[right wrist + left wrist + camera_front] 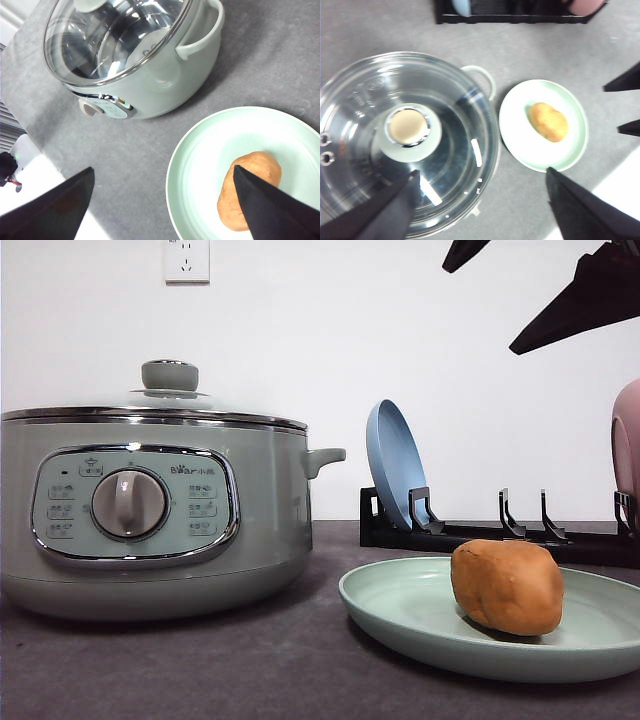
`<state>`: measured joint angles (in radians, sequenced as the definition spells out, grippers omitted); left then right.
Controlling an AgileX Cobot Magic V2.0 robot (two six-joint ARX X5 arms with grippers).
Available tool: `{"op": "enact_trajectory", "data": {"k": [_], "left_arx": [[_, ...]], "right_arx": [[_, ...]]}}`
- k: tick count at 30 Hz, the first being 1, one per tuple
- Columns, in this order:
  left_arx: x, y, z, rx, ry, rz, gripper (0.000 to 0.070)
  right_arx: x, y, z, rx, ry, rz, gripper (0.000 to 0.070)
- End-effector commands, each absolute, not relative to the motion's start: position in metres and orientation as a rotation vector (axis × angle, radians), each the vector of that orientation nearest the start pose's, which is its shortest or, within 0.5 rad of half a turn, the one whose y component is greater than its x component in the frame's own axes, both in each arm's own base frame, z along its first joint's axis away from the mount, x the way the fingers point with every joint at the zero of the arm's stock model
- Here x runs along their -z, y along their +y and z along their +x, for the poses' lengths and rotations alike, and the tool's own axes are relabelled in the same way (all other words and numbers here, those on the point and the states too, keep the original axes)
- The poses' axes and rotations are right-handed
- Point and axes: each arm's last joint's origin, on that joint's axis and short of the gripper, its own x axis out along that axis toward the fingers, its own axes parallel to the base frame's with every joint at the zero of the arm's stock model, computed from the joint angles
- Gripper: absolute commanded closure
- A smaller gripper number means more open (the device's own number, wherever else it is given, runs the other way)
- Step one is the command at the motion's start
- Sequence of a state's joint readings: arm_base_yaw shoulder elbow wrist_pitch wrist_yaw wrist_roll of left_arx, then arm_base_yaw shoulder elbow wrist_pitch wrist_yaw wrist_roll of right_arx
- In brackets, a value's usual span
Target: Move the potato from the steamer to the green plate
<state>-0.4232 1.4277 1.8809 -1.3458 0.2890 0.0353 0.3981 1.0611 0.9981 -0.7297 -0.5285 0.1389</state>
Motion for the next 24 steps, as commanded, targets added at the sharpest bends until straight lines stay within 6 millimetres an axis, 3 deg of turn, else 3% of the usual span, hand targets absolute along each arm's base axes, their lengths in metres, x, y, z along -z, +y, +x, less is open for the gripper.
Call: {"op": "enact_trajectory", "data": {"k": [1,2,5,6,7,24], "left_arx": [[-0.4572,-0.1061,0.2122,0.689,0.878,0.091,0.0347],[-0.4572,-0.1061,0.2122,0.689,0.878,0.091,0.0400],[-0.4573,-0.1062,0.2122,0.690,0.877,0.092,0.0668],[-0.4572,-0.1061,0.2122,0.690,0.877,0.092,0.0699],[-0.4572,-0.1061,0.2122,0.690,0.877,0.093,0.0699],[-0.4574,-0.1062,0.2124,0.689,0.874,0.090,0.0699]], "right_arx": [[-0.3160,0.0947,0.1844,-0.837,0.863,0.160,0.0181],[-0.3160,0.0947,0.1844,-0.837,0.863,0.160,0.0235],[-0.3160,0.0947,0.1844,-0.840,0.859,0.150,0.0588],[-0.3159,0.0946,0.1845,-0.838,0.856,0.144,0.0677],[-0.3159,0.0946,0.1845,-0.839,0.853,0.138,0.0700],[-0.3160,0.0946,0.1847,-0.839,0.849,0.133,0.0700]]}}
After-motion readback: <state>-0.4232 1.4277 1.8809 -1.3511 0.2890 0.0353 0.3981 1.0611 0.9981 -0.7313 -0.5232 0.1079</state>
